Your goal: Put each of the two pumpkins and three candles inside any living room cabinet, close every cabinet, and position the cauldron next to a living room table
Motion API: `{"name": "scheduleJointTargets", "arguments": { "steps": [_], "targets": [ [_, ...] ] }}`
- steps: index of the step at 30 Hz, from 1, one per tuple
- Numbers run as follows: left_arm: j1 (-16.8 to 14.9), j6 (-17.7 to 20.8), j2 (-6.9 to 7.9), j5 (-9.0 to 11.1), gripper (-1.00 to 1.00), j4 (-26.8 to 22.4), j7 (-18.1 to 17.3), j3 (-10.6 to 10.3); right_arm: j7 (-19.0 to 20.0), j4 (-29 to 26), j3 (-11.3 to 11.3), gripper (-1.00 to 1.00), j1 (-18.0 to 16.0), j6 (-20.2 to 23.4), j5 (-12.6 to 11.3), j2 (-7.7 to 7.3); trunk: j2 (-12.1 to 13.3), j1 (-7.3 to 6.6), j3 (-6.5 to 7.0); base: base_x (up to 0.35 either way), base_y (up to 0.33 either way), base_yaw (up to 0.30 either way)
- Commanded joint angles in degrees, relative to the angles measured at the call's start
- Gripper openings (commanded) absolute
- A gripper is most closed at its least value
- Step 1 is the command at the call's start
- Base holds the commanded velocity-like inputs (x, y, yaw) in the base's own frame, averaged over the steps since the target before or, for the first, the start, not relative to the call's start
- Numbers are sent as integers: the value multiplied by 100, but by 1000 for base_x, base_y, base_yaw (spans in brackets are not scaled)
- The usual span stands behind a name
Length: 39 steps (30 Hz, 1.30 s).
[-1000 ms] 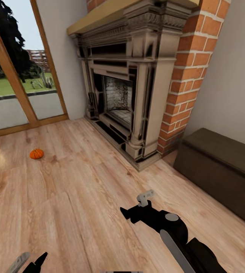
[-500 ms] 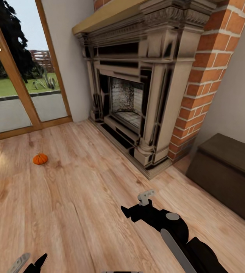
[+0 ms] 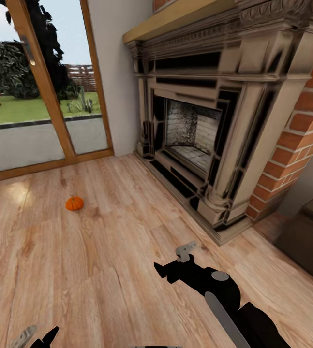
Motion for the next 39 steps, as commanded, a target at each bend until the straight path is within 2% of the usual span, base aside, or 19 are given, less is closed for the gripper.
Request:
{"name": "scheduleJointTargets", "arguments": {
  "steps": [1, 10, 18, 39],
  "targets": [
    [-2, 39, 1, 26, 100, 10, -18, 16, -32, -7, 10, 100, -8, 20, -36, -6, -2, 2, -4, 269, 222, 291],
    [-18, 33, 23, 23, 100, 70, -18, 4, -38, -7, 10, 100, -13, 20, -36, 1, -2, 2, -4, 269, 221, 292],
    [-22, 25, 18, 26, 100, 82, -17, -14, -31, -7, -2, 100, -20, 20, -36, -53, -2, 2, -4, 269, 200, 247],
    [-187, 23, 24, 24, 100, 244, -22, -49, -32, -7, 2, 100, 24, 22, -36, 0, -2, 2, -4, 276, 176, 9]
  ]
}}
